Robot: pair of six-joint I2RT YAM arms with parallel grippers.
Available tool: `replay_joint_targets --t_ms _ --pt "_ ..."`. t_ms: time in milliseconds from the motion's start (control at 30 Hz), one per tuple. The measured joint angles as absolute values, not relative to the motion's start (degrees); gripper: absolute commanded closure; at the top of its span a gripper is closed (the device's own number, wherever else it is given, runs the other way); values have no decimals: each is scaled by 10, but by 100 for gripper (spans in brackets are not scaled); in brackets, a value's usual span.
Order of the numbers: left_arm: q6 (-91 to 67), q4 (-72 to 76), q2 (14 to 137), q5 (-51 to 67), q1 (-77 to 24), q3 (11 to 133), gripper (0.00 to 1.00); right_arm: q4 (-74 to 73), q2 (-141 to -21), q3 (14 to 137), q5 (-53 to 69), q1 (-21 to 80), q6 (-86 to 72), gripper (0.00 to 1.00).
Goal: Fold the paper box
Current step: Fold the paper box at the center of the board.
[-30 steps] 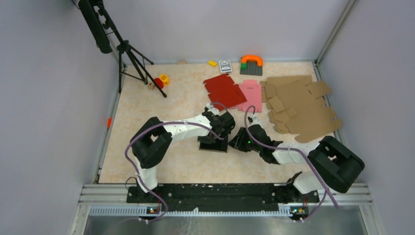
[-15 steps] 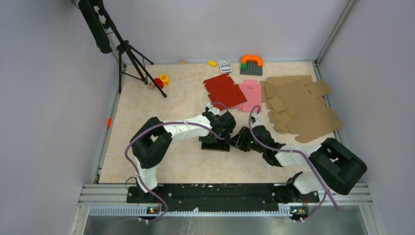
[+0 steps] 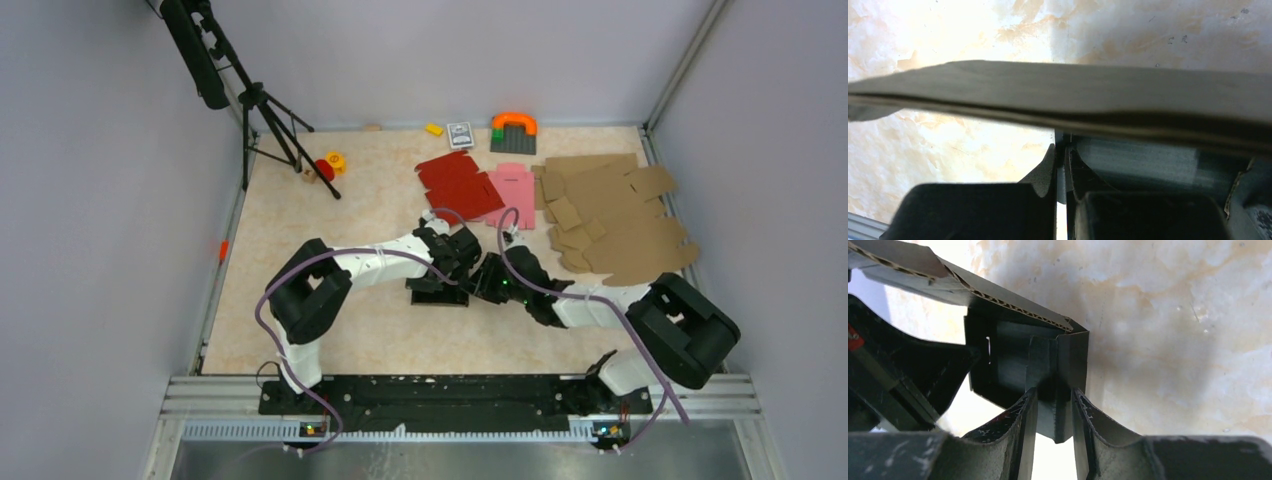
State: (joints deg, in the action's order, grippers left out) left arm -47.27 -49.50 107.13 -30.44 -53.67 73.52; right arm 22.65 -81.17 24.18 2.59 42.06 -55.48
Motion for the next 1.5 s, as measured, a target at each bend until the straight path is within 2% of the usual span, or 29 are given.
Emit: replay_joint_targets --t_ms 233,533,900,1000,1500 --pt "-472 -500 1071 -312 -533 735 100 83 -857 353 -47 464 -515 71" --pt "-473 -506 1071 -301 -508 735 99 33 -908 410 -89 482 -500 81" --pt "-463 -495 1053 -278 -498 728 75 -40 -916 446 -156 510 -492 85" --pt "-457 -482 1027 -274 -502 726 73 -50 -918 454 -167 514 -490 86" --pt "-433 -473 971 -232 -501 704 73 -71 -914 482 -188 537 -474 86"
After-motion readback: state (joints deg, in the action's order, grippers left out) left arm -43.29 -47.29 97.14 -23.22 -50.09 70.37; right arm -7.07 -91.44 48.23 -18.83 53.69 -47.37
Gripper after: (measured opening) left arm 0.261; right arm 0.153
